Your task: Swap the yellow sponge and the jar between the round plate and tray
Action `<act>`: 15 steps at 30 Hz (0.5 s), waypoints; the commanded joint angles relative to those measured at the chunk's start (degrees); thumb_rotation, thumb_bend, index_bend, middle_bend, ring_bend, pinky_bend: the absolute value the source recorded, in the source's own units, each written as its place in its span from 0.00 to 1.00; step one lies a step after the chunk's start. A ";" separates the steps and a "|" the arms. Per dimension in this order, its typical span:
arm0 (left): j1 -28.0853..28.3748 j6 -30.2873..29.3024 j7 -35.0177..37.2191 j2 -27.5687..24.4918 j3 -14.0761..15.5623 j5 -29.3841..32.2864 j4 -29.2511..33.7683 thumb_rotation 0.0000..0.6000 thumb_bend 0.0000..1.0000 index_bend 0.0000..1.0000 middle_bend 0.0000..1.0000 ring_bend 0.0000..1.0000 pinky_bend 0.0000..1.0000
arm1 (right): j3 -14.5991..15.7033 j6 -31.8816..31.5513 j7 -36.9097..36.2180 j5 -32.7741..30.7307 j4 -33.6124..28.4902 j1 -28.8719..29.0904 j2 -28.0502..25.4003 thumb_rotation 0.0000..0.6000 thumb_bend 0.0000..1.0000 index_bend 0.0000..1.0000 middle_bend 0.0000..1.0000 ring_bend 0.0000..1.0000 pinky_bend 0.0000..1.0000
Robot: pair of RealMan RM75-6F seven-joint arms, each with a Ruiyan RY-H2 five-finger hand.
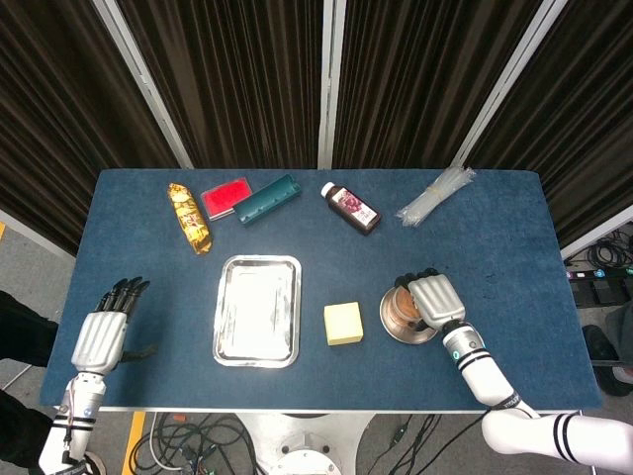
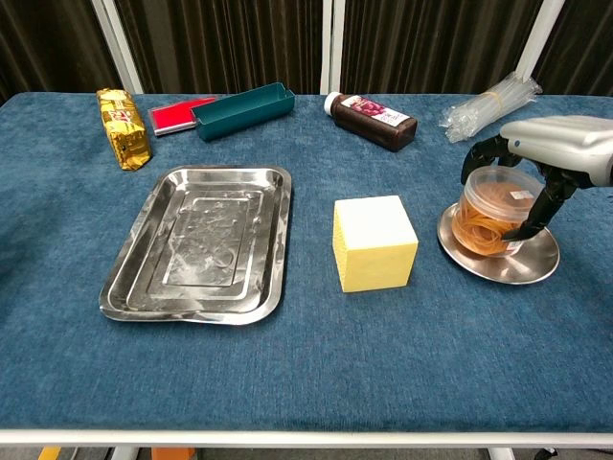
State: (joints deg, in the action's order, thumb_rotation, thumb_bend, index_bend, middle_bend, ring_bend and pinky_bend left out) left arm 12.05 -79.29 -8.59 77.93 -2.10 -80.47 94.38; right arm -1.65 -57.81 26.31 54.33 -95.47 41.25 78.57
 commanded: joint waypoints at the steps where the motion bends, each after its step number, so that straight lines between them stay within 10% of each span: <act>1: 0.00 0.21 0.07 0.11 -0.02 0.08 -0.17 1.00 0.06 0.09 0.05 0.01 0.15 | -0.13 2.18 -0.77 -0.60 -0.25 0.24 -0.90 1.00 0.09 0.46 0.40 0.27 0.14; 9: -0.11 0.39 0.85 -0.09 -0.38 0.13 -0.07 1.00 0.06 0.09 0.05 0.01 0.15 | -0.60 3.16 -1.16 -1.15 -2.82 -0.05 -3.99 1.00 0.00 0.04 0.11 0.00 0.00; 15: 0.62 1.37 0.49 -0.36 -0.54 -0.45 1.09 1.00 0.05 0.09 0.05 0.01 0.15 | -1.58 1.09 -5.16 1.03 -6.51 -2.21 -7.17 1.00 0.00 0.00 0.06 0.00 0.00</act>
State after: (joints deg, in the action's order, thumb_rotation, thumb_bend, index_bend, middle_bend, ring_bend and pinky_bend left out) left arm 12.41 -78.19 -8.03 77.60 -2.54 -80.77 95.19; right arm -2.75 -55.67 22.67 54.27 -100.75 40.00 72.45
